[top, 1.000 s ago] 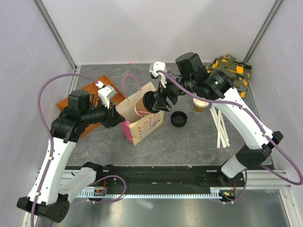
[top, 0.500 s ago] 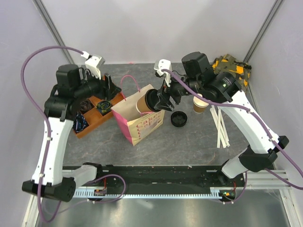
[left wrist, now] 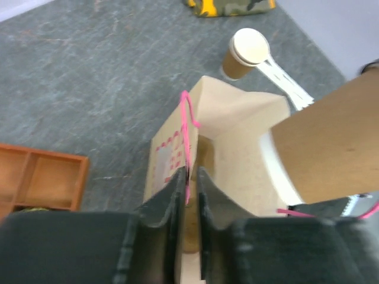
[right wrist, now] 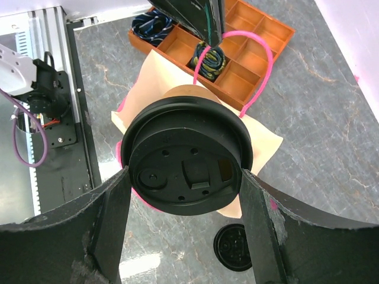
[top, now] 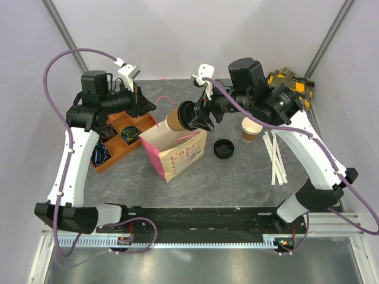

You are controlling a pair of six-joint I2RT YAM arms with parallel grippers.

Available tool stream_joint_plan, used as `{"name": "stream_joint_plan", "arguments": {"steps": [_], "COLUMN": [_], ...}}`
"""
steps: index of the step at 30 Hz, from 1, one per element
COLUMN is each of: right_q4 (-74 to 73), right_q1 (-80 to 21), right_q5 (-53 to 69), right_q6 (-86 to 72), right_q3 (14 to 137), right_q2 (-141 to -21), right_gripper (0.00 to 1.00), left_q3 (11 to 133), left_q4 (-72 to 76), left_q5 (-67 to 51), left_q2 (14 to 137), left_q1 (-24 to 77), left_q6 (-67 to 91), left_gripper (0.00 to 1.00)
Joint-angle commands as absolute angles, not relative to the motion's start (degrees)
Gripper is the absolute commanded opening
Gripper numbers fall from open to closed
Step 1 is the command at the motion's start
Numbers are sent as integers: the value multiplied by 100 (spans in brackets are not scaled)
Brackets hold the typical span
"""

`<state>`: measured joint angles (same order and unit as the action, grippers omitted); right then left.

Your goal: Pack the takeout coffee

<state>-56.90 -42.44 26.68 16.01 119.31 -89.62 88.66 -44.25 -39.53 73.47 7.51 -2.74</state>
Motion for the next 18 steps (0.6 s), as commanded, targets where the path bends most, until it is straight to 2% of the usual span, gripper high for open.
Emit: {"name": "stream_joint_plan", "arguments": {"steps": [1,7,18], "right_q4": [-5511,-5563,-5643], "right_q1": [-4254,-4254,-4271], "right_q5": [2496,2470,2707], "right_q6": [1485,1494,1503], "right_q3": [11997,11760,10881], "right_q2": [-9026,-8956,-8649], "right_gripper": [43,42,40], "left_q3": [8974,8667,8104], "left_q4": [-4043,-4052,-4025], "left_q5": [-4657,-5071,-4782], "left_q2": [7050,6628,6223], "left_q1": [782,905,1081], "left_q6": [-141,193,518], "left_gripper": [4,2,2]}}
